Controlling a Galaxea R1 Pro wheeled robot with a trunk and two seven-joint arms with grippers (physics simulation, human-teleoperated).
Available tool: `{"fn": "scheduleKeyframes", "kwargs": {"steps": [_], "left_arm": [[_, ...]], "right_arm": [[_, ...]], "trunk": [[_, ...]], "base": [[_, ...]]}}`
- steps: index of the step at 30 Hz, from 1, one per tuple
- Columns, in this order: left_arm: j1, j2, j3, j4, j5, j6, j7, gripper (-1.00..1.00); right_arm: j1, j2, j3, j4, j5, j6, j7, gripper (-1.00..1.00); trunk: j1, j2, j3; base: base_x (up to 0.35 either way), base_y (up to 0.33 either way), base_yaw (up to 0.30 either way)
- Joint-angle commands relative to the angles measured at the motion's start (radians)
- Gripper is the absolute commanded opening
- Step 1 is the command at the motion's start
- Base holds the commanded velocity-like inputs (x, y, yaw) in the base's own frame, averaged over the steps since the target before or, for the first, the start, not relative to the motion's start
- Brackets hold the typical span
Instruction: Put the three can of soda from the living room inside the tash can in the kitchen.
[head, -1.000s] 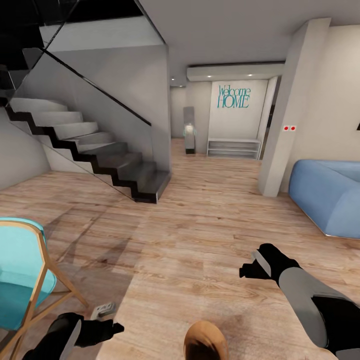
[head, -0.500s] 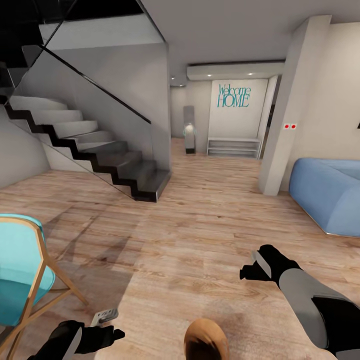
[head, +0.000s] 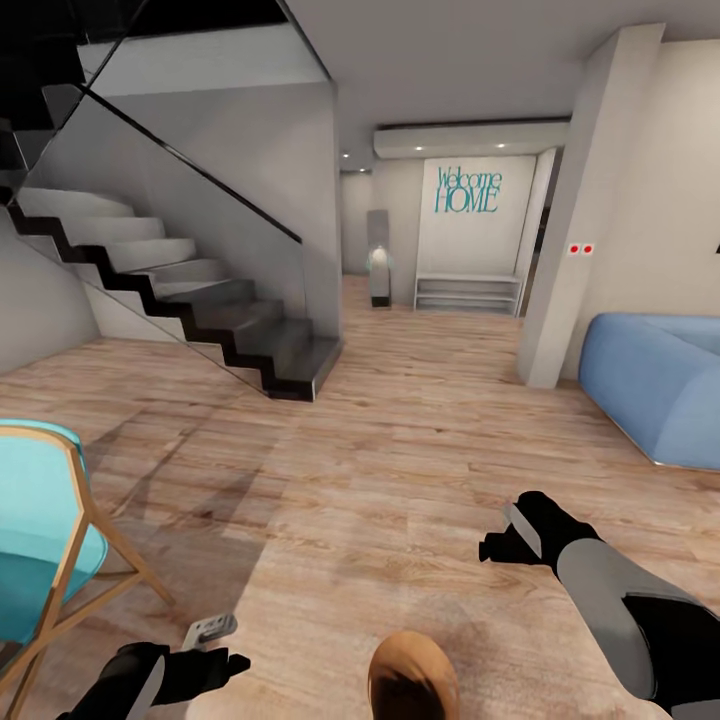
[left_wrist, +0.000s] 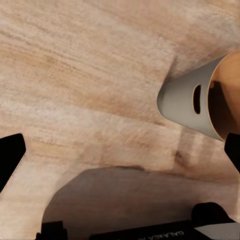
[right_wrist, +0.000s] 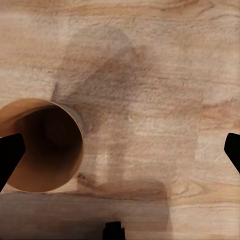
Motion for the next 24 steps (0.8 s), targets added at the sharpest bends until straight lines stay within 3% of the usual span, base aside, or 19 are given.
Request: {"fn": "scheduleKeyframes", "kwargs": {"steps": [1,18,24], "left_arm": [[-0.001,0.0,0.003,-0.001,0.002,0.0,-0.003,1.0],[-0.001,0.001,0.004,0.0,-0.001,-0.029,-0.003,1.0],[-0.001,0.0,0.004,0.0,-0.001,-0.03,-0.003,1.0]], "right_arm": [[0.0,0.0,-0.006,-0.001,0.005,0.005,0.004,1.0],[0.023,0.006,0.002,0.0,0.008,0.005,0.006,1.0],[0.039,0.006,0.003,-0.003,0.01,0.004,0.006,1.0]], "trunk": [[0.004,-0.008,-0.004],[0.069,-0.127,-0.058],[0.092,-0.169,-0.076]], "base": [[0.0,0.0,0.0],[0.0,0.0,0.0],[0.0,0.0,0.104]]}}
